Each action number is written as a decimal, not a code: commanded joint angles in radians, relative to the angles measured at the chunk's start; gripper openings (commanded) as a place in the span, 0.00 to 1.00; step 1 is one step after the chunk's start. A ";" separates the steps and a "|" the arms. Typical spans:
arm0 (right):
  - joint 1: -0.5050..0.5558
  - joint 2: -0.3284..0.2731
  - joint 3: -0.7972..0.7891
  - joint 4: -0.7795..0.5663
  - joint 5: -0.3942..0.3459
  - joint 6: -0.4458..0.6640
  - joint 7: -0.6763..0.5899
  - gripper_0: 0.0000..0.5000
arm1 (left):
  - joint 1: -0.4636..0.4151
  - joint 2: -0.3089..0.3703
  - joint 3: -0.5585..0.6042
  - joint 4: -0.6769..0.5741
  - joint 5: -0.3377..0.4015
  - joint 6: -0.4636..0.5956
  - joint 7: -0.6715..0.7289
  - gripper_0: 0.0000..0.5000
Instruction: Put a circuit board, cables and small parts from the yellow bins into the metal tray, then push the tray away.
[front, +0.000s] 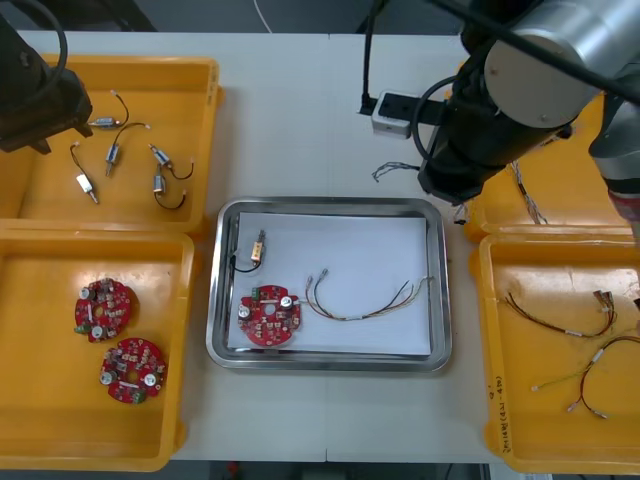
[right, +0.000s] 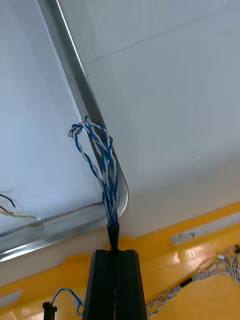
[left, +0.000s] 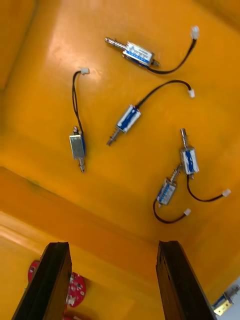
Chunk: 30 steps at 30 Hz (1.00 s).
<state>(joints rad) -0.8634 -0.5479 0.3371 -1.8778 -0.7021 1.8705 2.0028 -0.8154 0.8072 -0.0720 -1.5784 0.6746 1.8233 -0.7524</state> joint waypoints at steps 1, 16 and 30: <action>0.006 0.023 0.088 -0.024 0.010 -0.074 0.057 0.00 | -0.018 0.046 0.034 0.064 -0.044 -0.084 -0.145 1.00; 0.077 0.020 0.229 0.000 0.046 -0.289 0.211 0.00 | -0.019 0.044 -0.009 0.331 -0.021 -0.341 -0.212 1.00; 0.107 -0.010 0.349 0.074 0.099 -0.427 0.246 0.00 | 0.010 0.043 -0.095 0.422 0.066 -0.403 -0.242 1.00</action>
<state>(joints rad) -0.7692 -0.5407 0.6523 -1.8026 -0.6124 1.4651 2.2221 -0.8133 0.8078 -0.1432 -1.1475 0.7262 1.4366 -0.9034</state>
